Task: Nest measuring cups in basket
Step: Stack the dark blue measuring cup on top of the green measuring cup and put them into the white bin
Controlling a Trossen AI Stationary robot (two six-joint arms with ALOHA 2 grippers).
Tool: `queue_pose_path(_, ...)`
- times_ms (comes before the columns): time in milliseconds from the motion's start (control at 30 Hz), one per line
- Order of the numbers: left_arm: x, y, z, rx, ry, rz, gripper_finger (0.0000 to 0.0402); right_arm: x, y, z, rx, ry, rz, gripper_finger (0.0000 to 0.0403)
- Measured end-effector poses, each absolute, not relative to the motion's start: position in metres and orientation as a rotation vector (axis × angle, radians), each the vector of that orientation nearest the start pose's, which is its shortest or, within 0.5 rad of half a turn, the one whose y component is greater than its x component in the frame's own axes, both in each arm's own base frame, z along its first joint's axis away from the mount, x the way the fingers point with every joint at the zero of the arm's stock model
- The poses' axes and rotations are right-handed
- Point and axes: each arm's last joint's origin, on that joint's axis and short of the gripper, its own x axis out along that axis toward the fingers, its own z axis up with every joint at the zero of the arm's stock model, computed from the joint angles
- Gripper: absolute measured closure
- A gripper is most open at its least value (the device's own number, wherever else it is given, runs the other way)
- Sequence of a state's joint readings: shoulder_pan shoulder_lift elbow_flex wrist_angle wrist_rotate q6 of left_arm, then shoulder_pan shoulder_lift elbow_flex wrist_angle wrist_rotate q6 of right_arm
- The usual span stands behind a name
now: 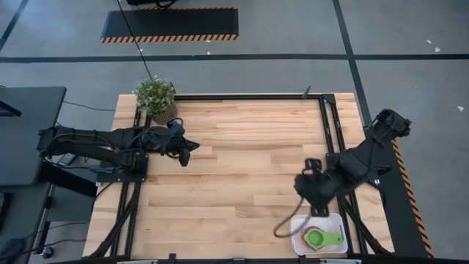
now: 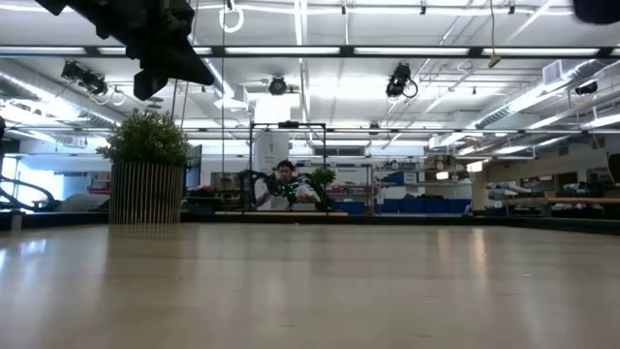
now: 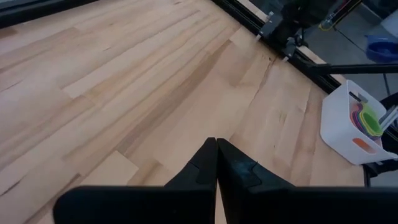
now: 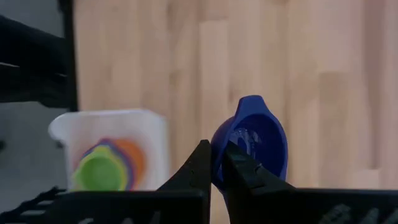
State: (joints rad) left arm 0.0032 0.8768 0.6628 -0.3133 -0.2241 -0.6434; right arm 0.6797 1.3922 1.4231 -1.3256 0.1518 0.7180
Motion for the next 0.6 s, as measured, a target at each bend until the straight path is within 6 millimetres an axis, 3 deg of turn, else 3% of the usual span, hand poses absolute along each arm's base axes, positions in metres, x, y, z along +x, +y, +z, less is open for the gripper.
queue_pose_path(300, 0.185, 0.007, 0.262, -0.562, 0.462, 0.391, 0.0388, 0.159, 0.184, 0.337, 0.136, 1.259, 0.019, 0.0383)
queue_pose_path(600, 0.183, 0.007, 0.26, -0.588, 0.489, 0.41, 0.0388, 0.155, 0.206, 0.325, 0.186, 1.302, -0.017, 0.0383)
